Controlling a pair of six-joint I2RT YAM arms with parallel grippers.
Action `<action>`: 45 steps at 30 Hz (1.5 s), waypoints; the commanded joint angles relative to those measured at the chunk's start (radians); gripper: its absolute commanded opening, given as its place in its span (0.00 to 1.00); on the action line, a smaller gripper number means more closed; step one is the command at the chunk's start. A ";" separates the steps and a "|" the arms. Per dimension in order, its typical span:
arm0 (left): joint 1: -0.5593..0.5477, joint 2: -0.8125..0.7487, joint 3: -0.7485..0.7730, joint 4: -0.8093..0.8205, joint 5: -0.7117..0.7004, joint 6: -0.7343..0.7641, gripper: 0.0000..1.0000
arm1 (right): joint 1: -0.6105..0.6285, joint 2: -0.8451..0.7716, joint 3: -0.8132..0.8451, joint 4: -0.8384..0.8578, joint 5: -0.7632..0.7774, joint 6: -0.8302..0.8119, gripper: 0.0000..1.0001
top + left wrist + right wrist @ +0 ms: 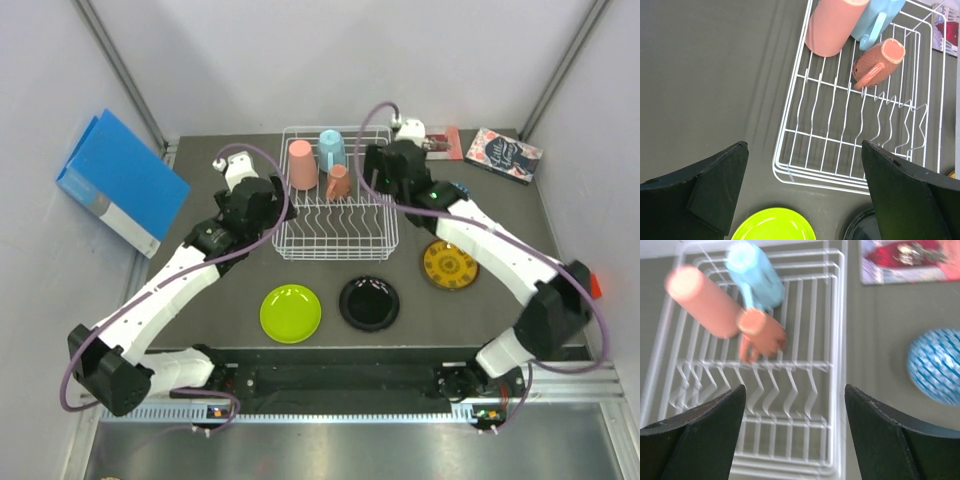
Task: Unload the mixed dishes from the dish rack
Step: Pick up the cup from the dish rack.
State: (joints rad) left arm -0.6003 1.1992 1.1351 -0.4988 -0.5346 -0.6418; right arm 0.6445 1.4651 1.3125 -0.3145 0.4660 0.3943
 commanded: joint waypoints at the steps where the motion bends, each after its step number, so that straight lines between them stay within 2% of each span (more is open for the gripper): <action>1: -0.001 -0.041 0.002 0.060 0.016 0.028 0.99 | -0.022 0.179 0.261 -0.021 -0.086 0.001 0.78; 2: -0.003 -0.036 0.006 0.072 0.021 0.040 0.99 | -0.022 0.202 0.318 -0.044 -0.079 0.005 0.77; 4: 0.000 -0.004 0.006 0.146 0.053 0.118 0.98 | -0.022 0.216 0.318 -0.023 -0.079 0.015 0.77; 9: -0.003 0.176 0.147 0.233 0.198 0.330 0.93 | -0.022 0.124 0.150 0.095 -0.112 0.089 0.77; 10: -0.003 0.262 0.182 0.217 0.241 0.408 0.92 | -0.022 0.109 0.124 0.110 -0.112 0.103 0.77; 12: 0.000 0.353 0.308 0.181 0.252 0.454 0.91 | -0.020 0.043 0.041 0.129 -0.110 0.138 0.77; 15: 0.008 0.505 0.442 0.128 0.317 0.562 0.85 | -0.011 -0.081 -0.094 0.179 -0.109 0.169 0.77; 16: 0.014 0.566 0.471 0.117 0.353 0.599 0.81 | -0.006 -0.115 -0.125 0.198 -0.110 0.172 0.77; 19: 0.048 0.670 0.570 0.080 0.406 0.613 0.75 | 0.001 -0.238 -0.219 0.209 -0.099 0.176 0.77; 25: 0.077 0.773 0.646 0.121 0.530 0.669 0.74 | 0.004 -0.373 -0.303 0.204 -0.101 0.173 0.77; 29: 0.076 0.832 0.693 0.105 0.530 0.705 0.72 | 0.004 -0.379 -0.335 0.193 -0.116 0.172 0.77; 45: 0.071 0.934 0.624 0.235 0.544 0.679 0.66 | 0.004 -0.367 -0.389 0.219 -0.132 0.169 0.77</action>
State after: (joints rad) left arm -0.5259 2.1101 1.7611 -0.3439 0.0029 0.0448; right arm 0.6403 1.0935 0.9302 -0.1390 0.3374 0.5621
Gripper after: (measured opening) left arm 0.675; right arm 0.775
